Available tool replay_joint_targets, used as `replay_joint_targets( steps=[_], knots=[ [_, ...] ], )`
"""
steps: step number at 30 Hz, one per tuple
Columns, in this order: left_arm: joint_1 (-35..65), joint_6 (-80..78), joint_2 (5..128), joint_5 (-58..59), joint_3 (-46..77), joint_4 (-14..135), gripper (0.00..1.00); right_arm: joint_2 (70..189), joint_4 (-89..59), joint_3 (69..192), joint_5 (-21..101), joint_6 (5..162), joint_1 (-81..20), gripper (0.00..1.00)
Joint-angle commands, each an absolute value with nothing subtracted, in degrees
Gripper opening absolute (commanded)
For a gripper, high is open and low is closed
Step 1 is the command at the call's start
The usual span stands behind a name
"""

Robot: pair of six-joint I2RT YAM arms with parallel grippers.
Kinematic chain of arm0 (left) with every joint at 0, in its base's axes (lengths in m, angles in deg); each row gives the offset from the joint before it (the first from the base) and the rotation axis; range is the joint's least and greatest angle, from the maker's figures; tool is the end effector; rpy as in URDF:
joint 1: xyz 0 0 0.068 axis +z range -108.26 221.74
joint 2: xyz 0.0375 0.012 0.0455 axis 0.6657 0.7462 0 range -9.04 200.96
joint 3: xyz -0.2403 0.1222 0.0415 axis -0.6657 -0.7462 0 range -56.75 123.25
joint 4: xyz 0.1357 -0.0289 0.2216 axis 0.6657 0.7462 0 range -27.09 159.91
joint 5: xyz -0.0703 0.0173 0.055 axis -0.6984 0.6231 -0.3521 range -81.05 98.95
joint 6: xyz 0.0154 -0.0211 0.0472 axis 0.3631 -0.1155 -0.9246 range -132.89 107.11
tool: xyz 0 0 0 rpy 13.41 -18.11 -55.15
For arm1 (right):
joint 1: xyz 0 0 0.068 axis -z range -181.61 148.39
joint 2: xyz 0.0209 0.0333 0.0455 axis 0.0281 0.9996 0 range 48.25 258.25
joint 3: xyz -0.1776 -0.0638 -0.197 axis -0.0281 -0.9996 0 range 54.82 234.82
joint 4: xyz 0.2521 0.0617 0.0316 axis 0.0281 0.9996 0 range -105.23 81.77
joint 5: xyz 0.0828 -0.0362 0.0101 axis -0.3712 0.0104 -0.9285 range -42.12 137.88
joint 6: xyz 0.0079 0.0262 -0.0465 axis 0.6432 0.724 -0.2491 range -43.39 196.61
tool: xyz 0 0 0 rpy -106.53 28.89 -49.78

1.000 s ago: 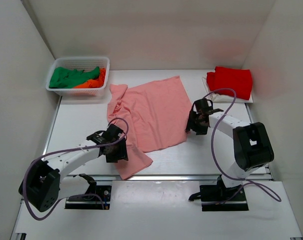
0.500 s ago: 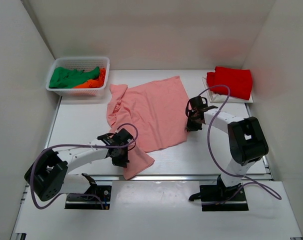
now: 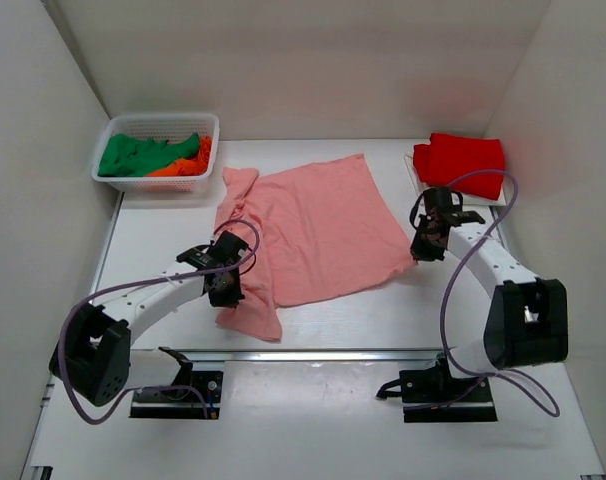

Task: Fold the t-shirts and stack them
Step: Flatten out the tshirt

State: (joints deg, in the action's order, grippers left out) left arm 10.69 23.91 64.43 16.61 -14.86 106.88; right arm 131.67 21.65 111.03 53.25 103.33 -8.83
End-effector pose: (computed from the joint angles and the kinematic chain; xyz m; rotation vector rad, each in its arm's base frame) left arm 0.1844 -0.1054 0.1835 -0.1678 2.8531 -0.0433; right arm 0.2810 0.0322 0.2186 0.4829 2.6382 0.0599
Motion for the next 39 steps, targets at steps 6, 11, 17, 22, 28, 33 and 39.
replay_joint_targets(
  steps=[6, 11, 17, 22, 28, 33, 39],
  knots=[
    [13.1, 20.3, 53.3, 14.6, -6.6, 114.4, 0.00, 115.9, 31.9, 114.1, 53.8, 99.6, -12.1, 0.00],
    [22.4, 17.2, 49.8, 12.9, 14.0, 121.7, 0.00, 107.1, 37.8, 130.6, 51.8, 97.0, -7.7, 0.00],
    [23.0, 16.8, 51.7, 12.3, 35.9, 125.8, 0.00, 103.5, 38.6, 145.2, 41.8, 94.1, 0.3, 0.00],
    [23.6, 16.8, 56.8, 9.6, 48.6, 128.1, 0.00, 106.4, 38.8, 155.2, 42.6, 95.3, -2.8, 0.00],
    [28.5, 15.5, 63.7, 4.9, 42.9, 118.0, 0.00, 113.1, 26.5, 146.3, 38.6, 94.5, -3.4, 0.00],
    [32.3, 13.0, 81.1, 5.0, 59.0, 112.5, 0.00, 128.6, 22.6, 156.3, 43.0, 90.8, -6.1, 0.00],
    [41.6, 18.6, 92.8, -5.5, 90.3, 109.5, 0.00, 141.5, 24.9, 187.0, 49.4, 86.9, -7.9, 0.00]
  ],
)
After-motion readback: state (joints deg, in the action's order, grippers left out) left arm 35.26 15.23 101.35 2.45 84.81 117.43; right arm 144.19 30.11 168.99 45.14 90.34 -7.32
